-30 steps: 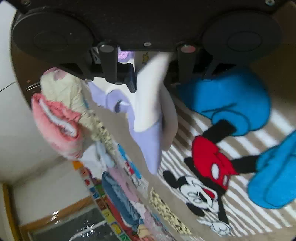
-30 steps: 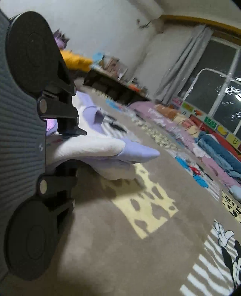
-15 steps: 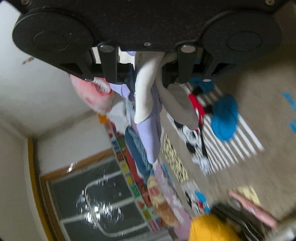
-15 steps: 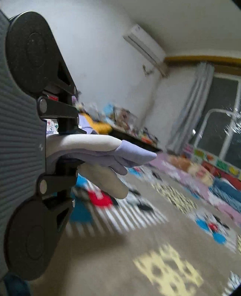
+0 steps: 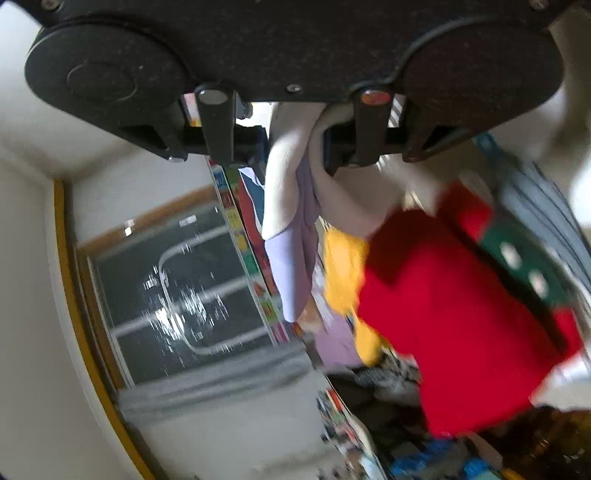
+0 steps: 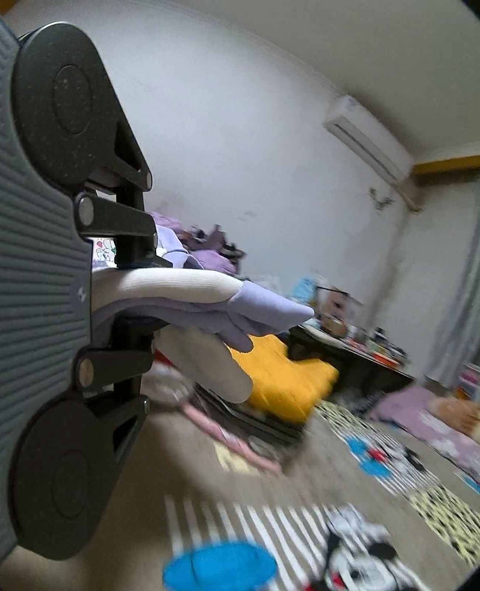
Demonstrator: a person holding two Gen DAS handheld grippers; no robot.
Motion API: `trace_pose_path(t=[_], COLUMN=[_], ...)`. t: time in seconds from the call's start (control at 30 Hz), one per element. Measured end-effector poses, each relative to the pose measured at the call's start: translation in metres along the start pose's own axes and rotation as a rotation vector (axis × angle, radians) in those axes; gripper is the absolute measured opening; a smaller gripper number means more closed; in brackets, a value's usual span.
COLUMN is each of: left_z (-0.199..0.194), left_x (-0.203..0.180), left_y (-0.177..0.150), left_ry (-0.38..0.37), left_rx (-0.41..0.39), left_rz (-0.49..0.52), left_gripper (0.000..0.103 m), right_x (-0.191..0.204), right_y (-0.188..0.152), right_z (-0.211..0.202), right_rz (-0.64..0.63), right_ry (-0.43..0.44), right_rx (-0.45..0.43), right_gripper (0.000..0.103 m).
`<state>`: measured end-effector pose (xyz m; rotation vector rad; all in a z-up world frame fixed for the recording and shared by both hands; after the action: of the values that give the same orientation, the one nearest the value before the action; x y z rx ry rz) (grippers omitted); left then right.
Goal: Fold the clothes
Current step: 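Carry the held sweatshirt with both tools toward the clothes stack, then place the sweatshirt on top of the red sweater stack and open both tools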
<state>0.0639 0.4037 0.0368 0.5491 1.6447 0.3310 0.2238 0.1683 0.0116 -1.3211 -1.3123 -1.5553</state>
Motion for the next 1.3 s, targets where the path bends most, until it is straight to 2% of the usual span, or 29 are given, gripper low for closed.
trace_pose_path(t=[0.1, 0.23, 0.4, 0.47, 0.5, 0.53, 0.57, 0.63, 0.7, 0.73, 0.83, 0.9, 0.97, 1.07, 1.13, 1.2, 1.27, 1.3], left_z=[-0.008, -0.013, -0.009, -0.002, 0.006, 0.015, 0.019, 0.017, 0.015, 0.014, 0.007, 0.0, -0.006, -0.021, -0.033, -0.043, -0.049, -0.05], left_x=[0.009, 0.015, 0.039, 0.067, 0.082, 0.1, 0.111, 0.107, 0.101, 0.098, 0.089, 0.08, 0.078, 0.072, 0.069, 0.064, 0.058, 0.056], left_y=[0.036, 0.086, 0.131, 0.138, 0.136, 0.128, 0.123, 0.12, 0.12, 0.12, 0.122, 0.121, 0.119, 0.111, 0.101, 0.088, 0.069, 0.06], left_ry=[0.001, 0.006, 0.043, 0.109, 0.155, 0.243, 0.289, 0.258, 0.227, 0.218, 0.262, 0.314, 0.363, 0.445, 0.493, 0.527, 0.54, 0.547], left_rx=[-0.032, -0.076, -0.119, -0.116, -0.097, -0.046, -0.021, -0.046, -0.071, -0.079, -0.108, -0.119, -0.139, -0.17, -0.185, -0.193, -0.175, -0.159], left_rz=[-0.02, -0.027, -0.039, -0.048, -0.038, -0.002, 0.024, 0.063, 0.093, 0.101, 0.148, 0.224, 0.289, 0.378, 0.429, 0.474, 0.496, 0.504], left_gripper=[0.024, 0.024, 0.024, 0.024, 0.024, 0.024, 0.025, 0.028, 0.055, 0.059, 0.064, 0.069, 0.07, 0.078, 0.083, 0.091, 0.101, 0.103], right_x=[0.018, 0.038, 0.052, 0.046, 0.035, 0.022, 0.01, -0.015, -0.011, -0.008, 0.008, 0.019, 0.023, 0.026, 0.024, 0.02, 0.016, 0.016], right_y=[-0.009, -0.004, 0.001, 0.003, 0.003, 0.003, 0.0, -0.007, -0.008, -0.008, -0.006, -0.005, -0.004, -0.002, -0.001, -0.004, -0.014, -0.02], right_z=[0.042, 0.093, 0.149, 0.165, 0.172, 0.179, 0.183, 0.187, 0.182, 0.179, 0.173, 0.162, 0.151, 0.128, 0.119, 0.106, 0.093, 0.086], right_rz=[0.005, 0.049, 0.09, 0.099, 0.099, 0.099, 0.085, 0.046, 0.043, 0.044, -0.052, -0.12, -0.159, -0.208, -0.243, -0.28, -0.324, -0.346], right_ry=[0.026, 0.074, 0.108, 0.1, 0.065, 0.022, -0.03, -0.142, -0.144, -0.136, -0.168, -0.184, -0.183, -0.2, -0.233, -0.275, -0.325, -0.345], right_rx=[0.04, 0.062, 0.08, 0.062, 0.048, 0.035, 0.033, 0.036, 0.028, 0.023, 0.028, 0.019, 0.013, 0.015, 0.018, 0.029, 0.058, 0.072], right_gripper=[0.025, 0.025, 0.024, 0.025, 0.027, 0.028, 0.033, 0.031, 0.035, 0.036, 0.043, 0.051, 0.052, 0.055, 0.06, 0.074, 0.079, 0.082])
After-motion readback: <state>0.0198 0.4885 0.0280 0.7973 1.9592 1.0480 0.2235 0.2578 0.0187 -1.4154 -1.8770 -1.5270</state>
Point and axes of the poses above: each gripper's, at about its wrist camera, not at the fingertips, and z roughly the way its jaws point, x to its left, y to its top, the point moved 10 cm from there along z, roughly the way its jaws point, and after that the axes turned 10 degrees about z, right-handed, at the moved point
